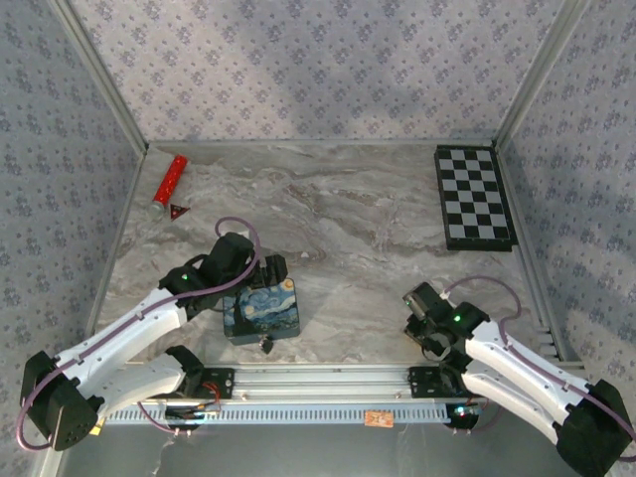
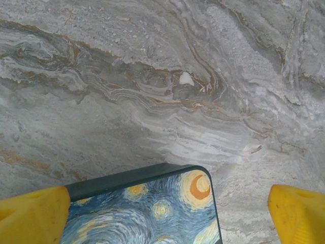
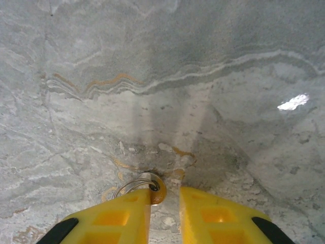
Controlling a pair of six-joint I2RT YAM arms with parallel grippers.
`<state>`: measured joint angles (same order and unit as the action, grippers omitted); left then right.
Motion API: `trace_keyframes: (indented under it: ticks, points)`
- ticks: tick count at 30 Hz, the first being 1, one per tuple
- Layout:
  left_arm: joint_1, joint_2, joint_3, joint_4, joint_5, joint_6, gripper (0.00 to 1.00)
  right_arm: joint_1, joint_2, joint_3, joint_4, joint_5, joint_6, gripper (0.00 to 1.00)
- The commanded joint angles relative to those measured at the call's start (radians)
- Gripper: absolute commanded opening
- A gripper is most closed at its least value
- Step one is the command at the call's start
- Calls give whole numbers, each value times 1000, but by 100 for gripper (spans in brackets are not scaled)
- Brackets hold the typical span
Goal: Unlock a padlock with a key
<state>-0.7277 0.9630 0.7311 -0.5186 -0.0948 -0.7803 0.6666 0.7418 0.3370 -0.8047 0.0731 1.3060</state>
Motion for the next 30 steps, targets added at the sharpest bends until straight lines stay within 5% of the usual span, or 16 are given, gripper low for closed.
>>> trace_keyframes:
  ticks: [1, 10, 23, 30]
  points:
    - [-3, -15, -9, 18, -6, 15, 100, 13, 9, -23, 45, 32, 32, 20]
    - [-4, -4, -15, 24, -6, 18, 100, 52, -19, 44, -2, 55, 17, 16]
    - [-4, -6, -20, 21, -13, 16, 100, 77, 91, 111, -34, 103, -6, 51]
    - [-4, -19, -24, 16, -21, 13, 100, 73, 185, 95, 31, 85, -16, 49]
